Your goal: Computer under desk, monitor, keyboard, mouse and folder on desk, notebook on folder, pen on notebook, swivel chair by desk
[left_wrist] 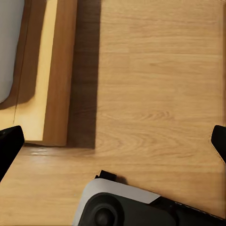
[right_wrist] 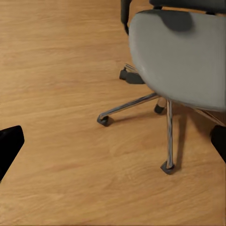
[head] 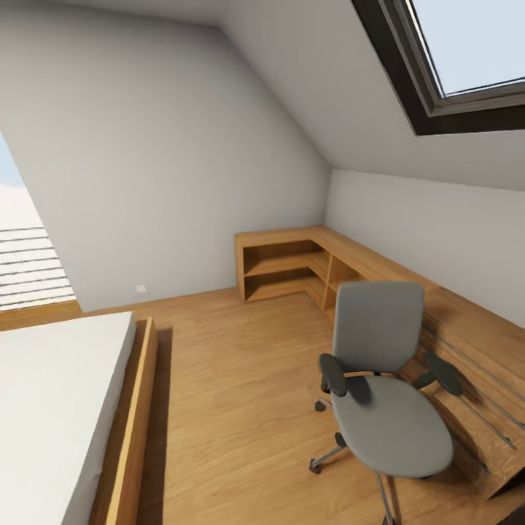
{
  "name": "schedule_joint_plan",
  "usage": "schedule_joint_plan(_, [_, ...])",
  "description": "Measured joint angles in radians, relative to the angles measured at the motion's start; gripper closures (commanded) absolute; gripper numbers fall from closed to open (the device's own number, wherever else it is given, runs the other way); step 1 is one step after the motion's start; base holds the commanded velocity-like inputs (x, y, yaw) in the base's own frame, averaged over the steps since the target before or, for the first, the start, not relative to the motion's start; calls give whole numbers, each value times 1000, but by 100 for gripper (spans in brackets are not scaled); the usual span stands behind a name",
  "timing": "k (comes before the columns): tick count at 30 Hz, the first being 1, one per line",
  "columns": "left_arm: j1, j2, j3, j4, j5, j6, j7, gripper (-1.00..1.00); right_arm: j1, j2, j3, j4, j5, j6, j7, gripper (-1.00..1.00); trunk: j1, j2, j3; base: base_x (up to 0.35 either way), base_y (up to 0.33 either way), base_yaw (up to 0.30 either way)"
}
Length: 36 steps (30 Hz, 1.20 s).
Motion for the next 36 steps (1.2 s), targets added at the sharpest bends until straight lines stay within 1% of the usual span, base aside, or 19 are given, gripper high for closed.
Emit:
schedule_joint_plan(5, [0,0,0,0,0,0,0,-100,0,19,-1,0,-6,6,0,-100,0,0,0,172,-161,178])
schedule_joint_plan(11, [0,-1,-1,0,-1,0,-1,-100,0,29,-2,0,-8,33,-1,-100,0,0,0,56,-50,245])
schedule_joint_plan(21, [0,-1,-3,0,-2,0,-1,-100,0,32,-2,0,-8,49,-1,-100,0,0,0,8,-7,265])
schedule_joint_plan(36, [0,-1,-2,0,-2,2,-1,-100,0,32,-3,0,-8,51,-1,-100,0,0,0,0,0,268])
